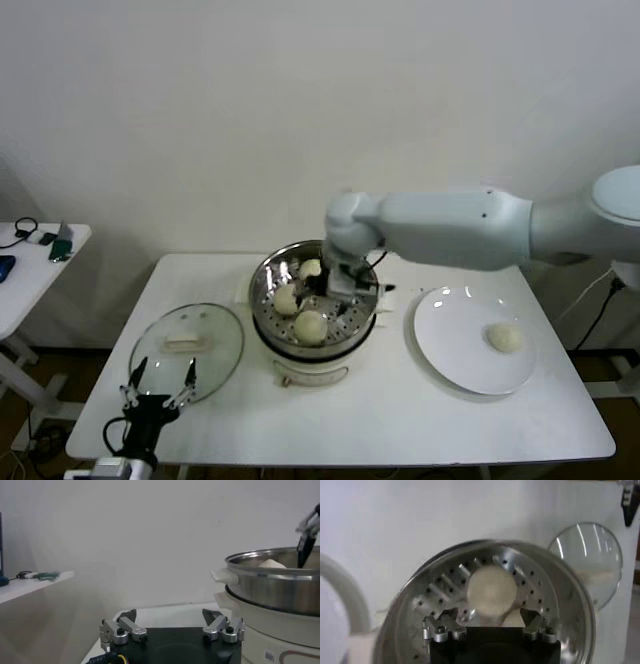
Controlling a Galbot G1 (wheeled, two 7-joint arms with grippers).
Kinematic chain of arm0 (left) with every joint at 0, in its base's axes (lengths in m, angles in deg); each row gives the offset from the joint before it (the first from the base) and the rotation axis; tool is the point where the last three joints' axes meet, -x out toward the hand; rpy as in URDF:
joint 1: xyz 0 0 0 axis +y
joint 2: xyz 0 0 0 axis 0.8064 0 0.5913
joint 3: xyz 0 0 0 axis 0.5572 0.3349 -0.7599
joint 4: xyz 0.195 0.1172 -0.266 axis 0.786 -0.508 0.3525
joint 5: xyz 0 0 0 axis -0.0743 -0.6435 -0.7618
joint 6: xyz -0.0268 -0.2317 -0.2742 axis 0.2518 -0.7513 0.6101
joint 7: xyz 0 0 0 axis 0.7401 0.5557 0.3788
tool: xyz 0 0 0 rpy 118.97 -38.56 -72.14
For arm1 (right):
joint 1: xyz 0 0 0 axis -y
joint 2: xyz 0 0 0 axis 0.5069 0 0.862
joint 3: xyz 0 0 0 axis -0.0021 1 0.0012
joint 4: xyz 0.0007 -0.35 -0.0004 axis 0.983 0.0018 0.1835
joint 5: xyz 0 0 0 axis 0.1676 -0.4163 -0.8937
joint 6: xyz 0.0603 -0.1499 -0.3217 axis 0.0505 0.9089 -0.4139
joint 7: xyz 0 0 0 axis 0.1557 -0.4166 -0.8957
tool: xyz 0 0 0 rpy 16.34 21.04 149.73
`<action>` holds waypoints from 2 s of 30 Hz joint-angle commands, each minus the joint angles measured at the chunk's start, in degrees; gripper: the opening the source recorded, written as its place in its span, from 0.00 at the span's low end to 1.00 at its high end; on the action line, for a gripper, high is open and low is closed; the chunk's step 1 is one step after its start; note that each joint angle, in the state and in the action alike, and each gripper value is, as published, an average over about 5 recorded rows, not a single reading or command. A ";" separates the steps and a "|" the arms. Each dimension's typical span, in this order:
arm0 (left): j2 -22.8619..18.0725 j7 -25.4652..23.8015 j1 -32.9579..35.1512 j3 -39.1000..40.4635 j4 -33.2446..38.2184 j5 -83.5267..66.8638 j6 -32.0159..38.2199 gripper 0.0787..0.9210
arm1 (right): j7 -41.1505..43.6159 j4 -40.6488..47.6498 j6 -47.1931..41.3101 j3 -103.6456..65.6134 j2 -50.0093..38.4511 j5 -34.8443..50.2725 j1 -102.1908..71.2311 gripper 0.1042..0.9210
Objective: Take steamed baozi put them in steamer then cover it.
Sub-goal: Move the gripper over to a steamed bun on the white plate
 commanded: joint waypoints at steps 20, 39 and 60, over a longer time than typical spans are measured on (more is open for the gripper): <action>0.20 -0.46 0.51 -0.19 1.50 -0.58 -0.28 0.88 | 4.08 10.62 -26.35 14.41 -37.39 17.96 -4.20 0.88; -1.33 -0.23 1.97 -1.11 1.01 -0.07 0.52 0.88 | 0.99 25.43 -26.01 -6.74 -28.34 10.26 -28.66 0.88; -1.18 -0.19 1.73 -1.22 0.96 -0.01 0.68 0.88 | -0.62 27.01 -26.03 -10.86 -26.95 9.57 -29.87 0.74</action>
